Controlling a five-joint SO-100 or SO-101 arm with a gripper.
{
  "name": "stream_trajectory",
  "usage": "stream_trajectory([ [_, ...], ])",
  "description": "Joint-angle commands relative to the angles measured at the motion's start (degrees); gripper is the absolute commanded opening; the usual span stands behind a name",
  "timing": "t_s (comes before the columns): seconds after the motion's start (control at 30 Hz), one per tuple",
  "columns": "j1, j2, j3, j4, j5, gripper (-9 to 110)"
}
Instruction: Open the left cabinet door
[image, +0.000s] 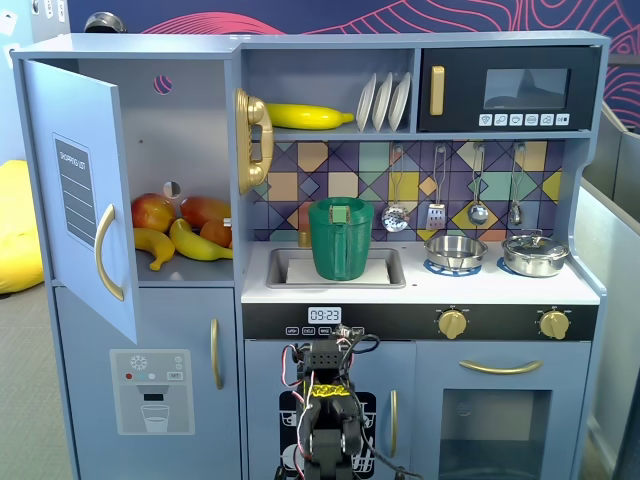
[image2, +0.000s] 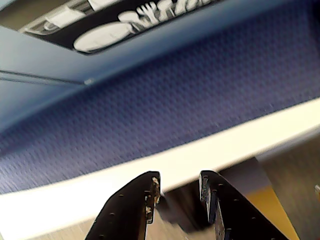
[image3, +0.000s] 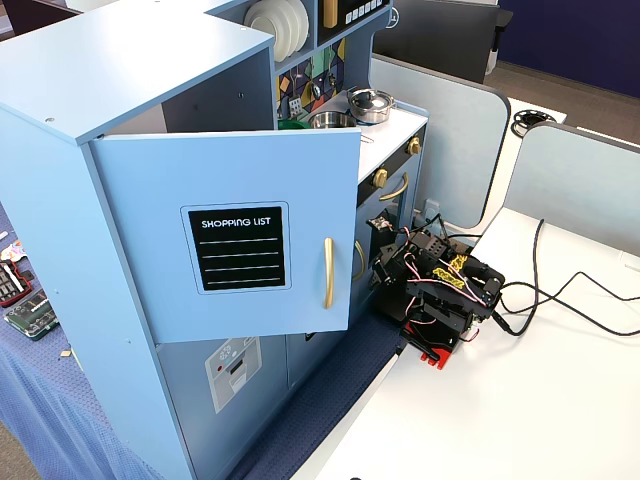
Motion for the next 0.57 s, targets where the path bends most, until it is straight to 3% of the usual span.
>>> stream_trajectory([
  [0.0, 0.88, 0.18, 0.00, 10.72, -7.82, 0],
  [0.27, 2.37, 0.26, 0.00, 12.83, -16.44, 0],
  [0.53, 2.29, 0.26, 0.00, 12.83, -15.56, 1],
])
